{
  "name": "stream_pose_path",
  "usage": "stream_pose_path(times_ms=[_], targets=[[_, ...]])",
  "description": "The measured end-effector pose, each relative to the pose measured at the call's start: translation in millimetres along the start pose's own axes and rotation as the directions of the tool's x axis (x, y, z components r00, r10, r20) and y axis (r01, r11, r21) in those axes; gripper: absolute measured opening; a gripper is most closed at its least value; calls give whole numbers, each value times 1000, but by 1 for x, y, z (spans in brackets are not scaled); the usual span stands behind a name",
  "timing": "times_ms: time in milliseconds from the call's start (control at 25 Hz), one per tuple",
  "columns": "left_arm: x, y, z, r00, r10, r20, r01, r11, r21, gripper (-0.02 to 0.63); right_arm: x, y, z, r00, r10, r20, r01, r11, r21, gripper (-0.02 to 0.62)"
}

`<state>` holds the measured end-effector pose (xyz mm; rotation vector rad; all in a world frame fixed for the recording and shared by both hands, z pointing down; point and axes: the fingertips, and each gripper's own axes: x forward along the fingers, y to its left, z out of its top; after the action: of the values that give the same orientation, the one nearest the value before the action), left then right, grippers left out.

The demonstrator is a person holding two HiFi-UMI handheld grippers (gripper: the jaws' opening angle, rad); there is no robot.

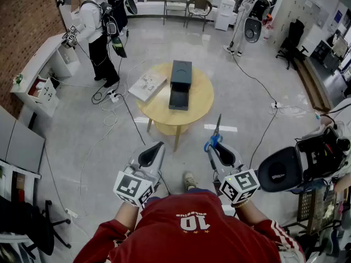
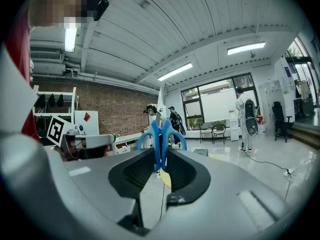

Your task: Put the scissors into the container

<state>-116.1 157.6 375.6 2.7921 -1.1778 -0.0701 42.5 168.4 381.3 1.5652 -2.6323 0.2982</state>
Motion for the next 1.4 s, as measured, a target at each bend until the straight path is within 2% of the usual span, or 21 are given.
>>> stream_pose_path(times_ms=[680, 1160, 1400], targets=[[-12, 8, -1, 1000, 3, 12, -3, 999, -38, 3, 0, 12, 1, 1000, -5, 9, 6, 1000, -30, 77], [-9, 16, 14, 997, 56, 51, -57, 998, 11, 3, -4, 3, 18, 994, -36, 107, 41, 998, -51, 78], [-8, 14, 7, 997, 65, 46, -65, 998, -1, 3, -1, 2, 13, 994, -32, 108, 37, 998, -43, 80]])
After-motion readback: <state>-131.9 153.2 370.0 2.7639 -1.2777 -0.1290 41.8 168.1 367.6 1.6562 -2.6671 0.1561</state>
